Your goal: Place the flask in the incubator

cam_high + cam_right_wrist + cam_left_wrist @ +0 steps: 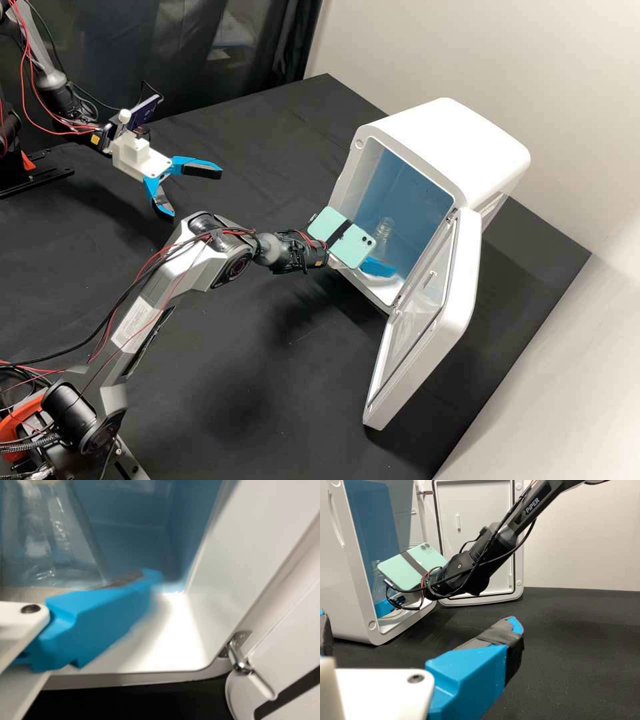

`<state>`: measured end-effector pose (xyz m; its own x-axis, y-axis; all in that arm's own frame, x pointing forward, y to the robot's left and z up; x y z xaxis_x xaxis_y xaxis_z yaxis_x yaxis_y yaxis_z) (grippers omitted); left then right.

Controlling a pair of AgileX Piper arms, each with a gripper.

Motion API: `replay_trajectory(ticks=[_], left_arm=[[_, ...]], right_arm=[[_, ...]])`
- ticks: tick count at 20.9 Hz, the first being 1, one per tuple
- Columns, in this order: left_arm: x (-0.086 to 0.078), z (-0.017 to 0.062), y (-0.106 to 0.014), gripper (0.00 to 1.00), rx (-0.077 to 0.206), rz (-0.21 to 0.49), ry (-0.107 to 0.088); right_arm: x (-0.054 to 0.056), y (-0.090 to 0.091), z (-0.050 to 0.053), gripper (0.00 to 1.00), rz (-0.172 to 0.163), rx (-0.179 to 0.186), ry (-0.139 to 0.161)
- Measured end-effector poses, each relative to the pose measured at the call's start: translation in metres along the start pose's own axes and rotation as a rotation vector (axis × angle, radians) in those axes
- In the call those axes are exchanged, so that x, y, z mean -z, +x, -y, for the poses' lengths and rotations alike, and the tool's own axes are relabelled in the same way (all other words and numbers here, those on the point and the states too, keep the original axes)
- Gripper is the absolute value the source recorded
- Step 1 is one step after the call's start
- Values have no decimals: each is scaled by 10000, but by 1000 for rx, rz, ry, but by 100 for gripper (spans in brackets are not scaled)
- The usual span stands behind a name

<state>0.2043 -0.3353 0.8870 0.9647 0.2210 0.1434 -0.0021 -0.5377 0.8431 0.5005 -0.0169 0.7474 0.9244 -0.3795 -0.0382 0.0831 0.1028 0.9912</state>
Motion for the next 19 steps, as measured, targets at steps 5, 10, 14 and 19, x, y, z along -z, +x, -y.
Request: replay_trajectory(ticks=[5, 10, 14, 19], left_arm=[[0, 0, 0, 100, 0, 0, 0], [0, 0, 0, 100, 0, 0, 0], [-10, 15, -24, 100, 6, -1, -3], [-82, 63, -38, 100, 24, 22, -2]], right_arm=[[-86, -18, 48, 100, 1, 20, 69], [-211, -99, 61, 100, -25, 51, 94], [-274, -178, 31, 100, -45, 56, 101], [-408, -278, 36, 100, -65, 45, 118]])
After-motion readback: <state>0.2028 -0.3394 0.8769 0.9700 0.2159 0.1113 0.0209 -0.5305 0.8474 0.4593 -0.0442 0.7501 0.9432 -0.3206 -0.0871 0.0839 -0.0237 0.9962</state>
